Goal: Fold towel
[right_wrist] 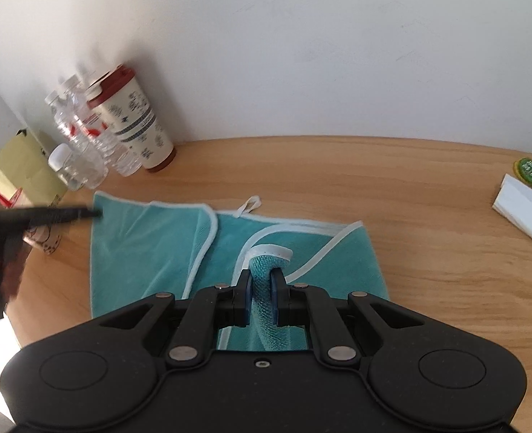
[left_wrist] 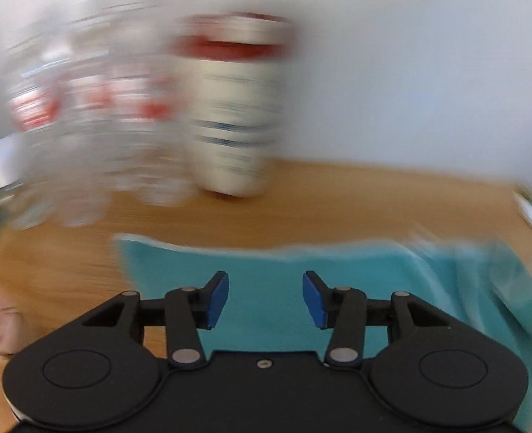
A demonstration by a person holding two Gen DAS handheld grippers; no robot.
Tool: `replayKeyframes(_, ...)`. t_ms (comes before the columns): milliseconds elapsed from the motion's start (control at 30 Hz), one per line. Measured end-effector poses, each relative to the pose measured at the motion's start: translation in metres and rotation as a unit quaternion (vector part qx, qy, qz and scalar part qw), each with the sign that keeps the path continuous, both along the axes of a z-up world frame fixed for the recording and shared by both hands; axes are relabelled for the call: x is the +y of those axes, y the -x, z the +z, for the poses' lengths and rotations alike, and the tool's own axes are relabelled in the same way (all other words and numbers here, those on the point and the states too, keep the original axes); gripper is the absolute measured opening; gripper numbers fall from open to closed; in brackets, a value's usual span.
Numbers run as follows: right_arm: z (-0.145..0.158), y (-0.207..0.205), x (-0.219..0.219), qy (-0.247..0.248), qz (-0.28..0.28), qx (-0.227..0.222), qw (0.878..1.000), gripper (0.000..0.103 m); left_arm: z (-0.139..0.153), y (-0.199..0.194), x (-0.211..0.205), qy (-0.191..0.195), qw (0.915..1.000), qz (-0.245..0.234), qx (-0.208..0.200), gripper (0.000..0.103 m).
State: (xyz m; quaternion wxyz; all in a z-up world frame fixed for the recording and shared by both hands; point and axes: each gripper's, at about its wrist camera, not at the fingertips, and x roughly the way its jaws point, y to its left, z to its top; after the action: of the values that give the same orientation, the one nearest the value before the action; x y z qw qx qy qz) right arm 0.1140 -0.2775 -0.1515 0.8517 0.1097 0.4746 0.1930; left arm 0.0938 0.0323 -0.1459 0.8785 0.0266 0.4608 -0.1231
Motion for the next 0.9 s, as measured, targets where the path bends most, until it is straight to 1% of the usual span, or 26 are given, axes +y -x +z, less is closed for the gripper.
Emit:
replayKeyframes(33,0.0,-0.001,-0.001,0.0,-0.002,-0.001,1.0,0.011,0.001,0.009,-0.016,0.001,0.9992,-0.04,0.004,0.048)
replayKeyframes(67,0.0,-0.003,-0.003,0.0,-0.007,-0.001,1.0,0.011,0.002,0.022,-0.039,0.002,0.9951,-0.098,0.011,0.051)
replayKeyframes(100,0.0,-0.005,-0.005,0.002,-0.012,-0.003,1.0,0.011,0.003,0.035,-0.061,0.002,0.9888,-0.148,0.018,0.057)
replayKeyframes(167,-0.001,-0.006,-0.01,0.007,-0.027,-0.006,1.0,0.011,0.002,0.056,-0.092,0.0,0.9767,-0.212,0.033,0.061)
replayKeyframes(233,-0.003,-0.006,-0.015,0.009,-0.039,-0.007,0.999,0.011,-0.002,0.074,-0.115,-0.004,0.9634,-0.264,0.045,0.061)
replayKeyframes(300,-0.005,-0.006,-0.022,0.01,-0.055,-0.007,0.998,0.011,-0.005,0.092,-0.135,-0.013,0.9481,-0.313,0.053,0.061)
replayKeyframes(367,-0.006,-0.005,-0.026,0.015,-0.067,-0.008,0.998,0.011,-0.008,0.105,-0.146,-0.019,0.9339,-0.351,0.065,0.061)
replayKeyframes(433,-0.008,-0.005,-0.03,0.019,-0.081,-0.006,0.997,0.011,-0.01,0.11,-0.15,-0.027,0.9282,-0.364,0.07,0.061)
replayKeyframes(500,-0.01,-0.005,-0.036,0.023,-0.101,-0.001,0.995,0.011,-0.013,0.119,-0.153,-0.033,0.9195,-0.383,0.082,0.061)
replayKeyframes(533,-0.01,-0.006,-0.038,0.027,-0.106,0.002,0.994,0.011,-0.015,0.122,-0.153,-0.034,0.9165,-0.389,0.086,0.061)
replayKeyframes(567,-0.01,-0.005,-0.038,0.03,-0.107,0.002,0.994,0.011,-0.016,0.128,-0.154,-0.034,0.9117,-0.399,0.092,0.061)
replayKeyframes(633,-0.01,-0.006,-0.041,0.039,-0.106,-0.005,0.994,0.011,-0.018,0.135,-0.159,-0.04,0.9069,-0.408,0.097,0.061)
replayKeyframes(667,-0.01,-0.006,-0.044,0.036,-0.109,-0.007,0.993,0.011,-0.021,0.141,-0.162,-0.052,0.9043,-0.412,0.1,0.061)
replayKeyframes(733,-0.01,-0.007,-0.048,0.031,-0.111,-0.009,0.993,0.011,-0.026,0.146,-0.168,-0.067,0.9032,-0.41,0.108,0.061)
replayKeyframes(800,-0.012,-0.009,-0.052,0.03,-0.104,-0.009,0.994,0.011,-0.031,0.149,-0.175,-0.069,0.9072,-0.393,0.132,0.061)
replayKeyframes(867,-0.015,-0.012,-0.058,0.024,-0.097,-0.007,0.995,0.011,-0.036,0.152,-0.181,-0.078,0.9148,-0.371,0.138,0.058)
replayKeyframes(900,-0.017,-0.013,-0.061,0.014,-0.093,-0.005,0.996,0.011,-0.038,0.152,-0.184,-0.088,0.9183,-0.36,0.138,0.049)
